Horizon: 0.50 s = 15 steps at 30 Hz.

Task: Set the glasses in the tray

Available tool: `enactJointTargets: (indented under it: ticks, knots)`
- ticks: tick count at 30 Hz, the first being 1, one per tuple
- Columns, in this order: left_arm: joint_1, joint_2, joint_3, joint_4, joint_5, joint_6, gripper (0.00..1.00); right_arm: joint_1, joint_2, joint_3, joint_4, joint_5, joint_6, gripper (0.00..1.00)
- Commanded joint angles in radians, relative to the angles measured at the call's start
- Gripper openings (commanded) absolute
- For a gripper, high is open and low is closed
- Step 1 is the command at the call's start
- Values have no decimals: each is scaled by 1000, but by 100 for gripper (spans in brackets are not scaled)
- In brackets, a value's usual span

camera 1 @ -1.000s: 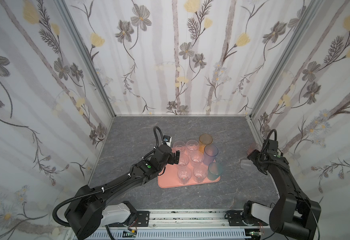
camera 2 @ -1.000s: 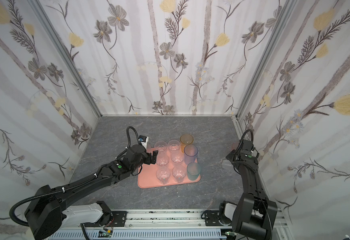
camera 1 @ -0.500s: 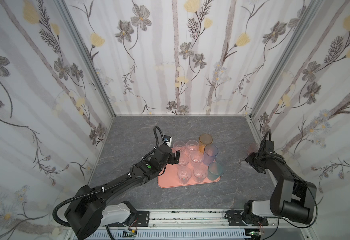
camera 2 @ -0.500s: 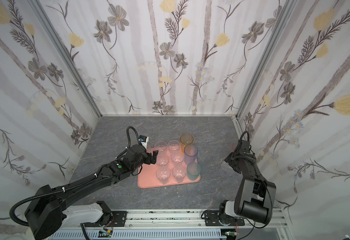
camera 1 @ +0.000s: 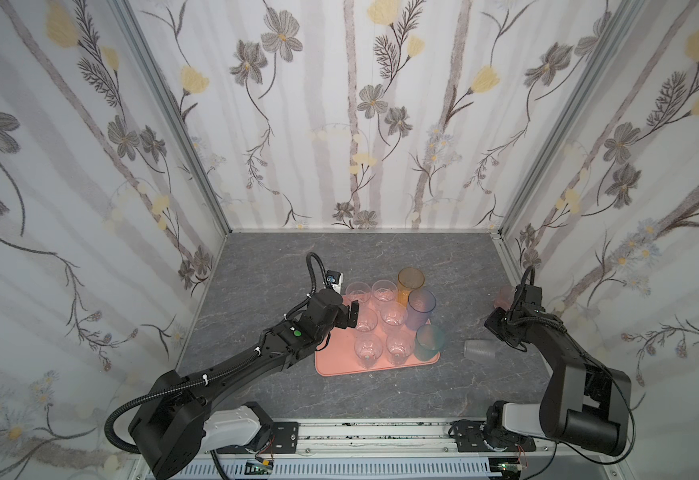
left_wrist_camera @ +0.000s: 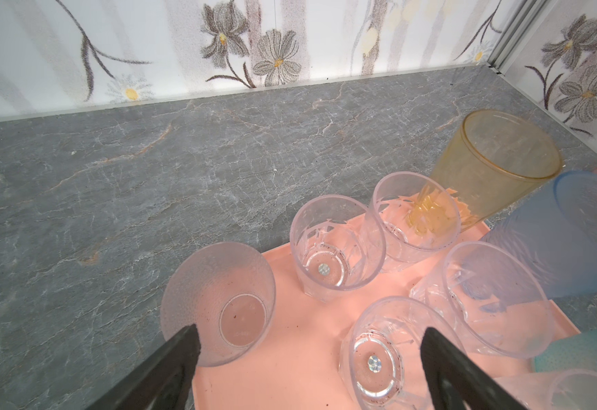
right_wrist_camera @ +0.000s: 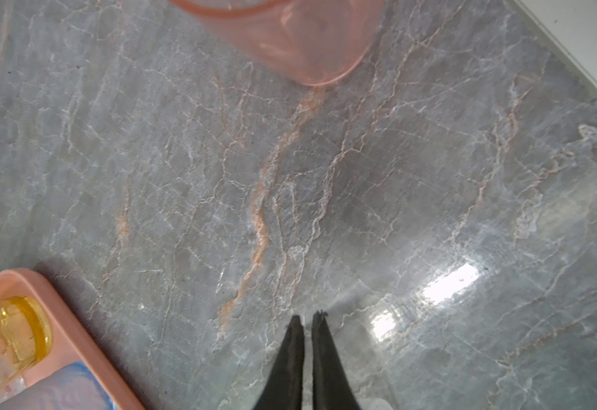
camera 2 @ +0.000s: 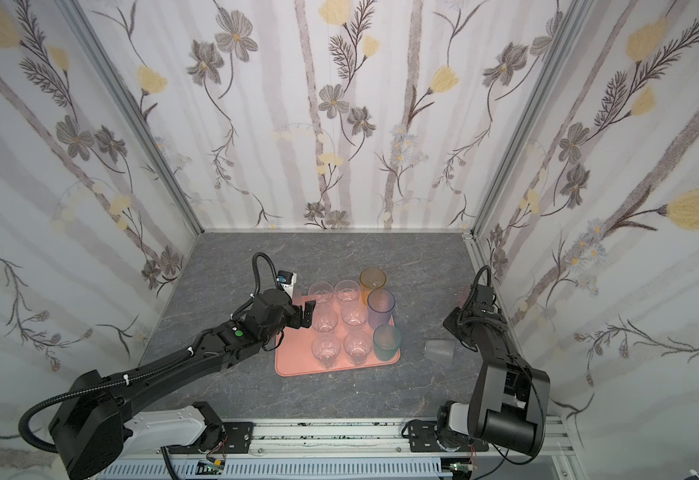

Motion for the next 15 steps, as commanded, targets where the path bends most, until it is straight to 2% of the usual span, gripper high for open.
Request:
enactJointTargets:
  ticks: [1, 5, 7, 9, 11, 12, 15]
  knots:
    - [15, -16, -5, 24, -27, 7, 100, 23, -34, 37, -17, 3, -6, 6]
    - [38, -28, -8, 24, -21, 3, 100, 62, -79, 103, -75, 30, -10, 3]
    - [42, -30, -8, 24, -18, 4, 100, 72, -88, 117, -99, 44, -13, 6]
    - [44, -35, -9, 24, -15, 2, 100, 69, -96, 122, -133, 62, -20, 18]
    - [45, -46, -11, 23, -7, -7, 100, 69, -111, 117, -186, 83, -25, 37]
    - [44, -54, -11, 22, 0, -18, 100, 70, -129, 106, -212, 80, -20, 43]
    - [43, -62, -14, 24, 29, -58, 99, 86, -211, 55, -273, 57, 14, 52]
